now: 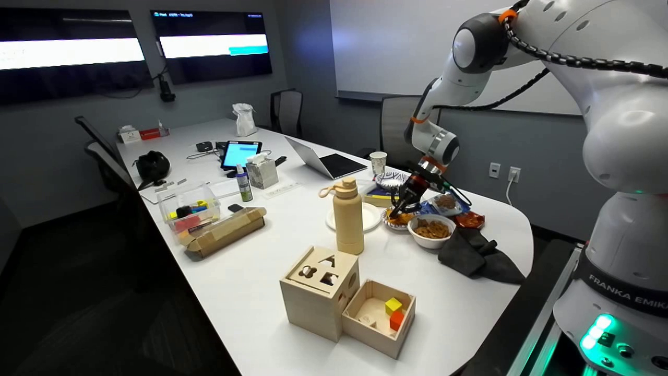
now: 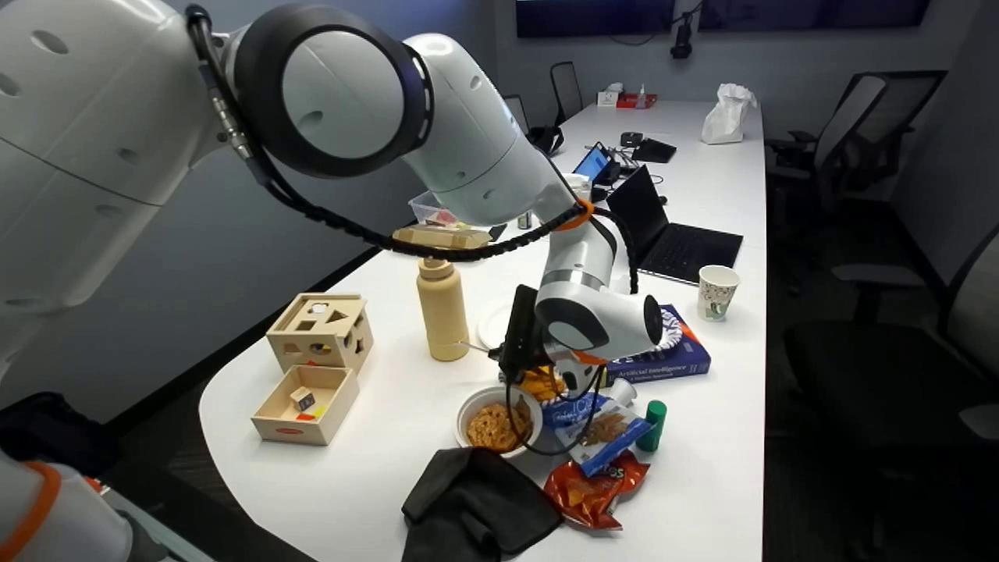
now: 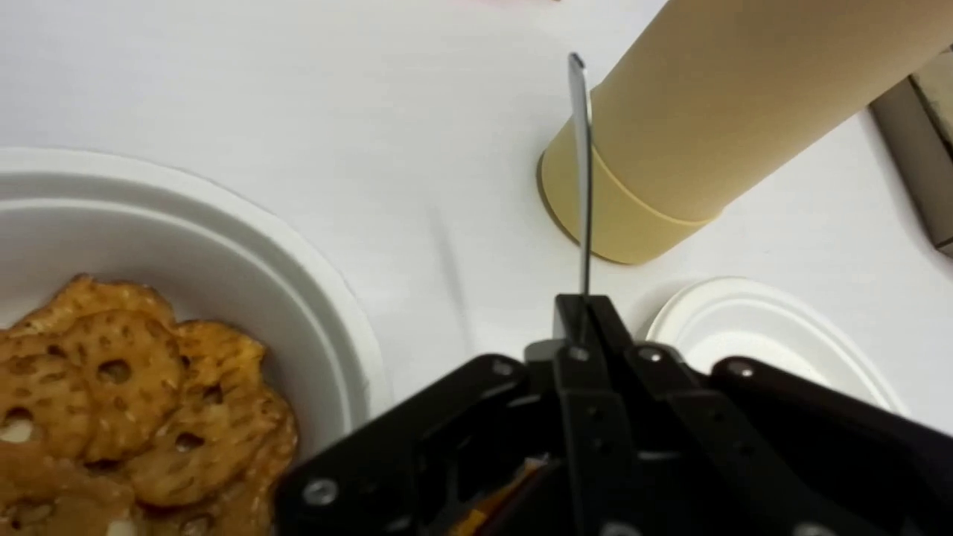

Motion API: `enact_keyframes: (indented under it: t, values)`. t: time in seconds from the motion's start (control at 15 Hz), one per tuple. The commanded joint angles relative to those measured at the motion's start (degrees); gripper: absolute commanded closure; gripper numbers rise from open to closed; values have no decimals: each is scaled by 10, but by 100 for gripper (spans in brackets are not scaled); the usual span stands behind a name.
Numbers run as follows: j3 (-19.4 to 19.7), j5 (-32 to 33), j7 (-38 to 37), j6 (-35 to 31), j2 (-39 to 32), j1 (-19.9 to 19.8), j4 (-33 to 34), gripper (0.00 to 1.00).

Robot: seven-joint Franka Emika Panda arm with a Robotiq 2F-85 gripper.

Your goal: Use the silver spoon to stir the contents in the white and black bowl and then the white bowl.

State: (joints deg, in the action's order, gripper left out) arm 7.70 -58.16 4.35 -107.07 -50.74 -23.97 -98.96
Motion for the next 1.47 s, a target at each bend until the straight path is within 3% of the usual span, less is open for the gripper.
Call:
enact_keyframes:
  t: [0.0, 0.27, 0.73, 1.4]
  values:
    - [8, 6, -23, 34, -1, 8, 14, 99]
    - [0, 5, -19, 91, -11, 4, 29, 99]
    - [16, 22, -59, 111, -18, 23, 39, 99]
    - [52, 43, -125, 8, 6, 66, 21, 99]
